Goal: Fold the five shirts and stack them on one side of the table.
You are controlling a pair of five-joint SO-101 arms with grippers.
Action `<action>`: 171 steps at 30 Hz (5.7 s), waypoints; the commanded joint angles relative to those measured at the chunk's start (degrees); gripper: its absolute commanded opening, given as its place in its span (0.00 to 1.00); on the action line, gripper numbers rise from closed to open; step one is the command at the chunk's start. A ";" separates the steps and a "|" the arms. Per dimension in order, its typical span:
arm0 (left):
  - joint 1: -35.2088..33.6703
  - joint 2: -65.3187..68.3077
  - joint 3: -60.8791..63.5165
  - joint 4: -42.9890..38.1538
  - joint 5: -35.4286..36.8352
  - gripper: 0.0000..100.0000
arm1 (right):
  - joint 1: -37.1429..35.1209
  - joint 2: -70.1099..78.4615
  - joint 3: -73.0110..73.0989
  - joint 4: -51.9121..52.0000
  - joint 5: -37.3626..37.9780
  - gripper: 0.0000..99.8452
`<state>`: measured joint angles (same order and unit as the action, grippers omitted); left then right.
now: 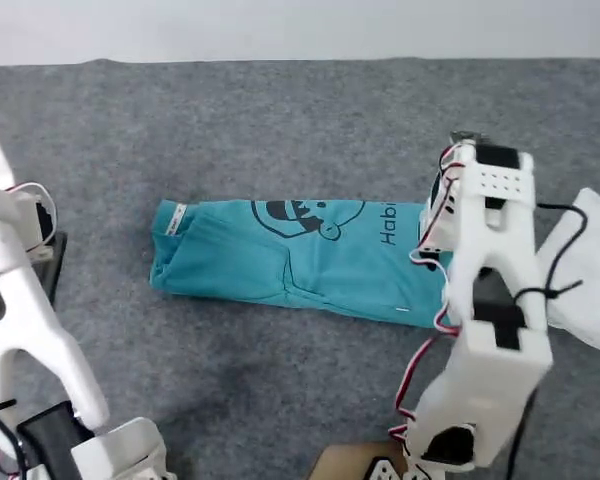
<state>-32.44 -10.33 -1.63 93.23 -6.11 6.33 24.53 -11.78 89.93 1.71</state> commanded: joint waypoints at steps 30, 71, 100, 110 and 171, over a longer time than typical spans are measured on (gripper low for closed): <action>4.31 -2.20 5.67 -7.82 0.62 0.03 | -5.49 21.41 -20.57 0.75 1.67 0.01; -21.71 -12.57 9.19 -4.92 -0.44 0.03 | -34.33 4.18 -32.79 5.05 6.86 0.01; -27.87 -12.57 13.41 -5.36 -2.55 0.03 | -48.92 31.78 -67.08 3.82 6.95 0.01; -27.87 -12.66 14.90 -5.36 -2.55 0.03 | -49.89 32.40 -66.99 -2.07 7.12 0.01; -27.69 -12.57 17.80 -7.82 -2.46 0.03 | -60.00 33.36 -72.53 6.11 9.23 0.01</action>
<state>-59.96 -20.70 16.22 86.55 -7.96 -51.96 64.00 -83.25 96.18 10.42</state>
